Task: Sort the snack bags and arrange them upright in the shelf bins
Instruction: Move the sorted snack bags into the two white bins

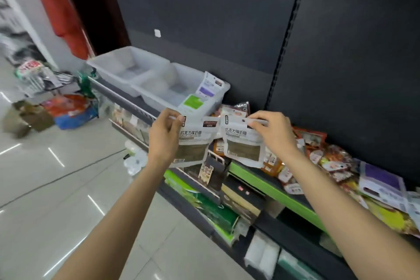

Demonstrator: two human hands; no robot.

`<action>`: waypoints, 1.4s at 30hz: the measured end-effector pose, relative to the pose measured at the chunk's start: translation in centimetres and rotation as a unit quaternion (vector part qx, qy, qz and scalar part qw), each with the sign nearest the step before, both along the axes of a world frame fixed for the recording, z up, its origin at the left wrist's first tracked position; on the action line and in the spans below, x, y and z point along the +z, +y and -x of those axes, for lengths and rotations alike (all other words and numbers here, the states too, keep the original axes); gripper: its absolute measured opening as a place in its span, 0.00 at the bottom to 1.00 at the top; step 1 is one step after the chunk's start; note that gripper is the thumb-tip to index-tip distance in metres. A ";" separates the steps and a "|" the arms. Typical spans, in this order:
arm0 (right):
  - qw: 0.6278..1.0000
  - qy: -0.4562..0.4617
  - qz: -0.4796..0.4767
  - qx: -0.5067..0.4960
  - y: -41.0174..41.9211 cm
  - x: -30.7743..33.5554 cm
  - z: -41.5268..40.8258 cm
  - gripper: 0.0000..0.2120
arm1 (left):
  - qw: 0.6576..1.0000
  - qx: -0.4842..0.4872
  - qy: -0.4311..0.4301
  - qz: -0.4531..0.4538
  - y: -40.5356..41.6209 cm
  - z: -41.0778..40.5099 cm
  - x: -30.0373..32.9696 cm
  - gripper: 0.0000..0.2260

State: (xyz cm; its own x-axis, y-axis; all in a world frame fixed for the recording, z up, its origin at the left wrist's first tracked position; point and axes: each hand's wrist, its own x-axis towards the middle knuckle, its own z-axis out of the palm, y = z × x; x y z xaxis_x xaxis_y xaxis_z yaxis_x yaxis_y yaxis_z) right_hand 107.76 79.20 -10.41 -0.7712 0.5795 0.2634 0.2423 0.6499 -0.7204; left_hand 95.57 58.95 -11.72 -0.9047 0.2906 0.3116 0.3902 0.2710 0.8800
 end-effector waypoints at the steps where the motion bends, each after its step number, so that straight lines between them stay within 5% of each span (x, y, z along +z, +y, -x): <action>1: 1.000 0.003 -0.003 0.001 -1.0 0.1 1.7 0.06 | 1.000 0.006 -0.005 0.003 -1.0 1.3 0.1 0.04; 22: 0.998 0.027 -0.040 -0.048 -3.2 1.1 31.5 0.06 | 0.997 0.050 -0.060 -0.022 -1.8 28.9 1.8 0.05; 39: 0.971 -0.067 0.118 -0.196 0.7 -4.2 36.1 0.07 | 0.969 -0.230 -0.094 -0.011 8.8 41.0 0.3 0.09; 42: 0.962 -0.138 0.087 -0.220 0.6 -5.5 35.6 0.06 | 0.959 -0.257 -0.113 -0.021 9.3 41.9 -0.7 0.05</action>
State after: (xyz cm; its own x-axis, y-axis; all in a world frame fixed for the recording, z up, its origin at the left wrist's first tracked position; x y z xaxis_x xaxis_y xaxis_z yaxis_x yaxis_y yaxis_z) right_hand 72.15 79.77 -15.88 -0.4681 0.8824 -0.0475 0.6640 0.3158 -0.6778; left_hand 53.66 68.24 -12.43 -0.6909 0.7082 0.1453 0.2600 0.0559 0.9640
